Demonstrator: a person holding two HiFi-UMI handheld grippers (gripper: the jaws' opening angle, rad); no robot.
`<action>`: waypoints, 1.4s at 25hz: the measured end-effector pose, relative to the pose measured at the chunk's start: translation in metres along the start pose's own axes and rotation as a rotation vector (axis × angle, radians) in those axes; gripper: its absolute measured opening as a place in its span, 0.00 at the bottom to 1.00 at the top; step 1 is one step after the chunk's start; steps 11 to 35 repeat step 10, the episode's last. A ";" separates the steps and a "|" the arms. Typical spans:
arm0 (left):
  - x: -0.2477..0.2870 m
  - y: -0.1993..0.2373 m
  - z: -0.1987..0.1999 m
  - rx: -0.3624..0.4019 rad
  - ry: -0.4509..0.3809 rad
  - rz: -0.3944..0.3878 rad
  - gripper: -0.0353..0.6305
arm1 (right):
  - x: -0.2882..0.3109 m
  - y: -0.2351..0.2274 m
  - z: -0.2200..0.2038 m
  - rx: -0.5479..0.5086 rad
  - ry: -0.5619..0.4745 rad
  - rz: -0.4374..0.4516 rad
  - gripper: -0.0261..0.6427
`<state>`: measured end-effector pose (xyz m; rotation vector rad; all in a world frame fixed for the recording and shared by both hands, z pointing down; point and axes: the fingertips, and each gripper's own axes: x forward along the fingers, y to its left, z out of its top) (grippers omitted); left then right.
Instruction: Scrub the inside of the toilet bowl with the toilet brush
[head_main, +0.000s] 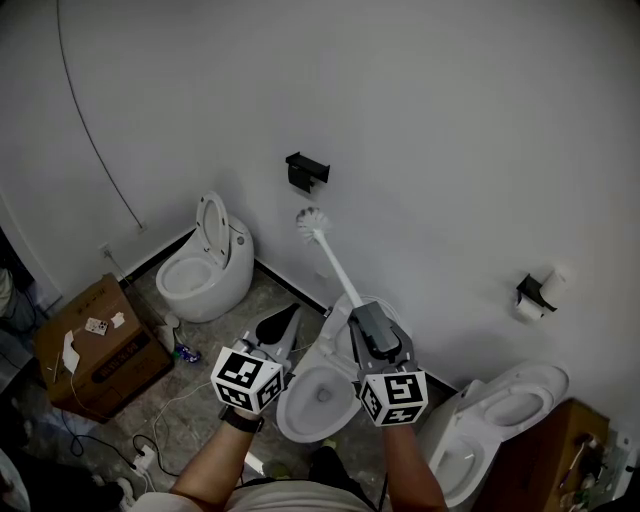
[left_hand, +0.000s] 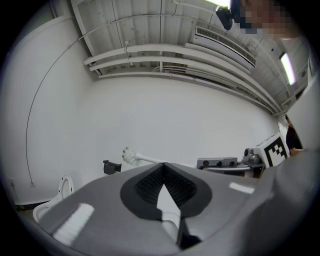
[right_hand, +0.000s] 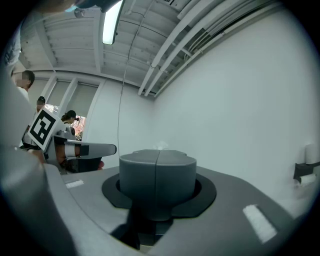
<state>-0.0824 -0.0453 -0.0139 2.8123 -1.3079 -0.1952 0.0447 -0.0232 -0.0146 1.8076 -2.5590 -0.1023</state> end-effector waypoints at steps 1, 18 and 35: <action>0.000 -0.001 0.000 0.000 -0.001 -0.001 0.06 | 0.000 0.000 0.000 0.000 -0.001 0.000 0.28; 0.002 -0.001 -0.003 -0.006 0.001 0.001 0.06 | 0.001 -0.002 -0.002 0.004 -0.003 0.002 0.28; 0.002 -0.001 -0.003 -0.006 0.001 0.001 0.06 | 0.001 -0.002 -0.002 0.004 -0.003 0.002 0.28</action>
